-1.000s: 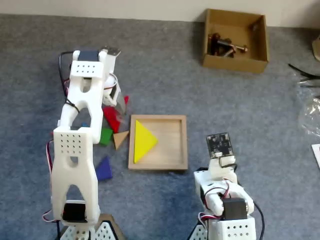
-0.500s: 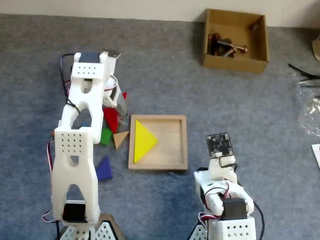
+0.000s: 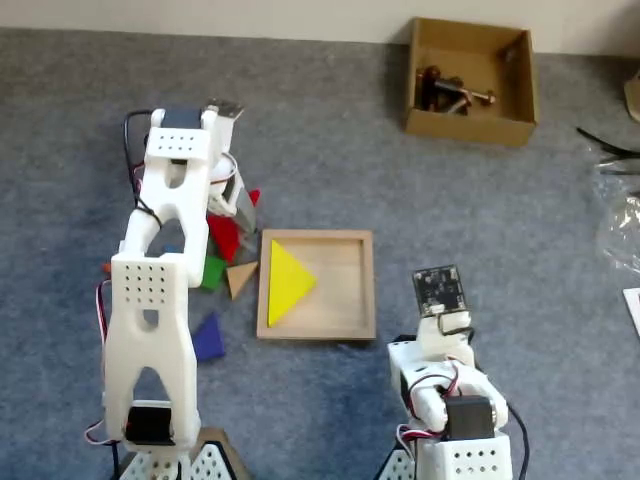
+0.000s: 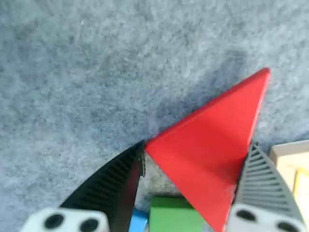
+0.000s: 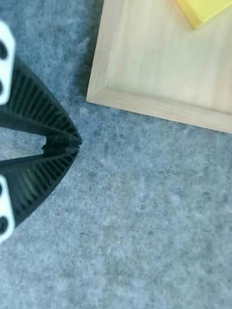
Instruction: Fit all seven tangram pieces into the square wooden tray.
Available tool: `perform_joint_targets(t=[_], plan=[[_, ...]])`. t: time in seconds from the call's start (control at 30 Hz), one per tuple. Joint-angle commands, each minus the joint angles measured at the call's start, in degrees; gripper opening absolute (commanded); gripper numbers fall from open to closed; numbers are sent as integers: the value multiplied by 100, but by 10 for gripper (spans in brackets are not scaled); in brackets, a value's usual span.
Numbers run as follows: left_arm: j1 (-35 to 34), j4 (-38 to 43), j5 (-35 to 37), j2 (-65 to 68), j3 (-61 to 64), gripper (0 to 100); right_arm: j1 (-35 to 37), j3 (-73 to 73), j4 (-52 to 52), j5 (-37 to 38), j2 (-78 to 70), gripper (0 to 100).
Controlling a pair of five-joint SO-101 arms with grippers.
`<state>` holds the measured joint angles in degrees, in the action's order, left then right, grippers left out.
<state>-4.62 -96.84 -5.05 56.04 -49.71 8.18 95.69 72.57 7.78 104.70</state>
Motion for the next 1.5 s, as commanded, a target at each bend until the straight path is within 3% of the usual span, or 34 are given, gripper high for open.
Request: perform_joint_targets(t=[0.0,0.37,0.7,1.2,1.47], plan=[[127,97,-26,-66,-22,292,57,673,-101,-44,48,5],[119,132,-26,163,-57,284,57,673,-101,-44,48,5],[119,132,-18,189,-242,120,57,673,-101,-44,48,5],[119,123,-18,171,-242,111,57,673,-101,-44,48,5],[119,132,-18,198,-295,53,57,673,-101,-44,48,5]])
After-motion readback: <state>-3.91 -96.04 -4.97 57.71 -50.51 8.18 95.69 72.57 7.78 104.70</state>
